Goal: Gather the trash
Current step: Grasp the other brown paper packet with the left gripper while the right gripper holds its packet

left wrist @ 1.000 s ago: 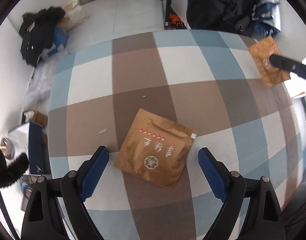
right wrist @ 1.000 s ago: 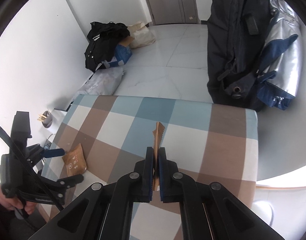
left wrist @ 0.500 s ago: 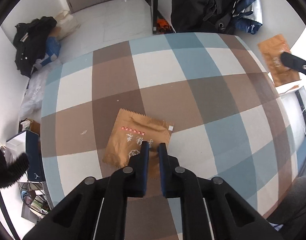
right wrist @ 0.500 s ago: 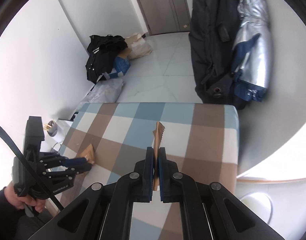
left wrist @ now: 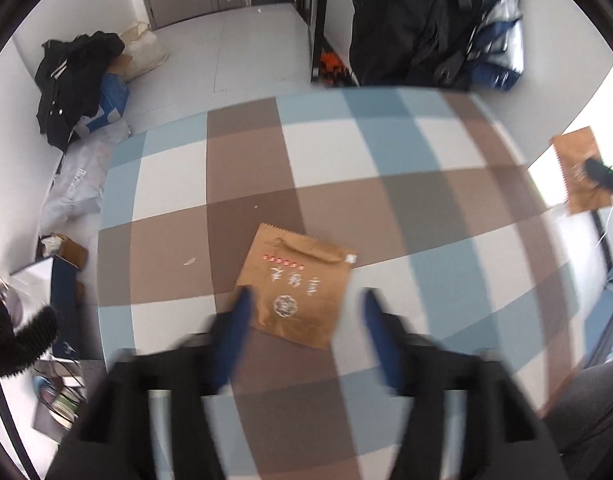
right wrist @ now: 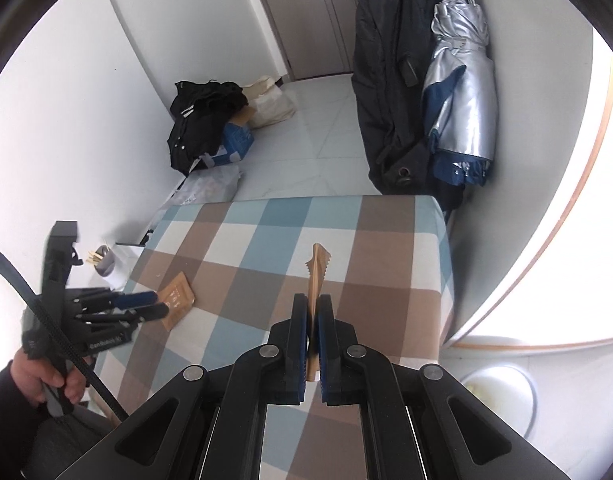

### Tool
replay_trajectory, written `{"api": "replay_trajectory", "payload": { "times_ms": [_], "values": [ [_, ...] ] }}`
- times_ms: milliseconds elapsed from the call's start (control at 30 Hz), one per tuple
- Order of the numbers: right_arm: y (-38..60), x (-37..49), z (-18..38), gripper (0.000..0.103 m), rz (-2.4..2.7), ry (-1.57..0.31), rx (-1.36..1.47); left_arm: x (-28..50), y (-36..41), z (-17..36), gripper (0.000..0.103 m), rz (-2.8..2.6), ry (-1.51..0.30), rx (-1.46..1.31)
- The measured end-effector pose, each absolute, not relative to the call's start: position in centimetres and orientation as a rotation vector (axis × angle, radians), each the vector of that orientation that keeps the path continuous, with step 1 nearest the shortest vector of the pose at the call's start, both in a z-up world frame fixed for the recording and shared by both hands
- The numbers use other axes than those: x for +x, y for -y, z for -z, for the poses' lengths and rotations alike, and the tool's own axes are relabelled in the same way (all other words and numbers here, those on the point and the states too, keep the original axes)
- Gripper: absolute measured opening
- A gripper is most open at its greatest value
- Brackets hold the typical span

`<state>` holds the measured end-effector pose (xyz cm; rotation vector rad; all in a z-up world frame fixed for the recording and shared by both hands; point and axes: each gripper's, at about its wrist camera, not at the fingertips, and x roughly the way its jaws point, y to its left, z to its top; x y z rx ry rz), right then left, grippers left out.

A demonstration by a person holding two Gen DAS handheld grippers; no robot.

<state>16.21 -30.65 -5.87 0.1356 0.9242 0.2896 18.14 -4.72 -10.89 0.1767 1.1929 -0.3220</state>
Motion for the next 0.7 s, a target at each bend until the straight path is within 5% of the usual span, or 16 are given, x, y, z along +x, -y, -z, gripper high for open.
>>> {"api": "replay_trajectory", "payload": {
  "times_ms": [133,233,433,500,567,700],
  "values": [
    [30.9,16.5,5.8,0.004,-0.297,-0.923,0.141,19.2,4.8,12.2,0.064,0.315,-1.245,0.218],
    [31.2,16.9,5.8,0.004,-0.299,-0.92,0.15,19.9,4.7,12.5,0.08,0.341,-1.24,0.265],
    [31.6,17.4,5.9,0.004,-0.307,-0.927,0.165,20.4,4.1,12.7,0.078,0.445,-1.214,0.327],
    [31.7,17.4,5.9,0.004,-0.307,-0.926,0.165,20.5,3.7,12.6,0.071,0.444,-1.208,0.309],
    [31.8,17.5,5.9,0.004,-0.305,-0.925,0.168,20.5,3.2,12.3,0.052,0.429,-1.199,0.282],
    [32.0,17.5,5.9,0.004,-0.302,-0.924,0.173,20.3,2.8,12.2,0.041,0.422,-1.201,0.255]
  ]
}}
